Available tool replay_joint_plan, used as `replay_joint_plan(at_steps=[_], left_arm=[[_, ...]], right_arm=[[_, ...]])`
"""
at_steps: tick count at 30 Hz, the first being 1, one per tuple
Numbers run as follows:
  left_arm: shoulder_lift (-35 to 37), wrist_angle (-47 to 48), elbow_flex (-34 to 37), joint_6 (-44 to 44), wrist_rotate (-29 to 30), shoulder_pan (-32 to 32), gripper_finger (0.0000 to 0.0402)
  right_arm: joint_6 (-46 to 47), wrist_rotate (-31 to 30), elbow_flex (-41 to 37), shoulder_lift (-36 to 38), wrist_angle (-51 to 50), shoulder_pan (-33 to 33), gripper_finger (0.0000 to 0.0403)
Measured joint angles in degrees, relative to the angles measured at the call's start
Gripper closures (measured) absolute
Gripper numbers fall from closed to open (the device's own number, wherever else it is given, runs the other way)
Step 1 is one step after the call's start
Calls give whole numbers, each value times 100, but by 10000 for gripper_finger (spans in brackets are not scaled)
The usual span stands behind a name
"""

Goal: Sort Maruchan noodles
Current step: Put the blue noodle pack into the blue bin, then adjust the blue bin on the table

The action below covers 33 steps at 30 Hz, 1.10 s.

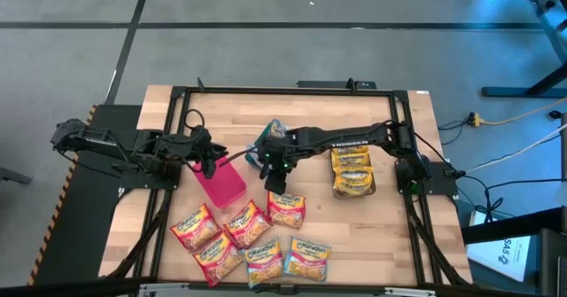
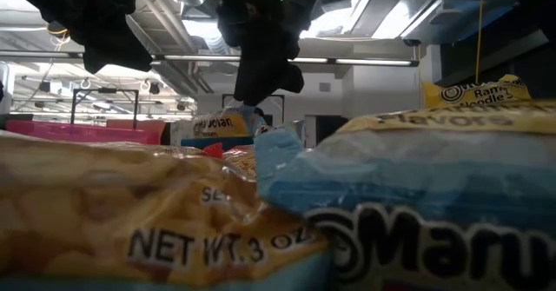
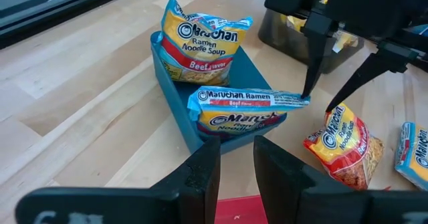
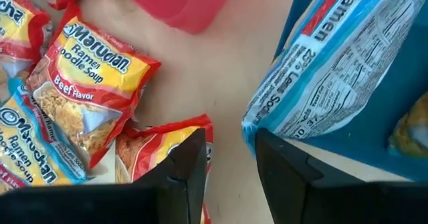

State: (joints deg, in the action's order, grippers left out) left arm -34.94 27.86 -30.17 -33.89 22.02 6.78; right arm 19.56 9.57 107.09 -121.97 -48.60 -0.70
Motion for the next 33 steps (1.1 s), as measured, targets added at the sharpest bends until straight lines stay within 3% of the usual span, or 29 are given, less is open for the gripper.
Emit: replay_joint_plan(at_steps=[10, 20, 28, 33], left_arm=[[0, 165, 0, 4, 2, -1, 317], [94, 122, -4, -10, 122, -1, 317], [96, 122, -7, 0, 175, -1, 317], [96, 122, -7, 0, 175, 1, 317]], right_arm=[[103, 107, 0, 39, -746, -96, 277], [135, -1158, 2, 133, -2744, 23, 277], [117, -1146, 2, 146, -1696, 457, 277], [117, -550, 2, 120, -1103, 772, 277]])
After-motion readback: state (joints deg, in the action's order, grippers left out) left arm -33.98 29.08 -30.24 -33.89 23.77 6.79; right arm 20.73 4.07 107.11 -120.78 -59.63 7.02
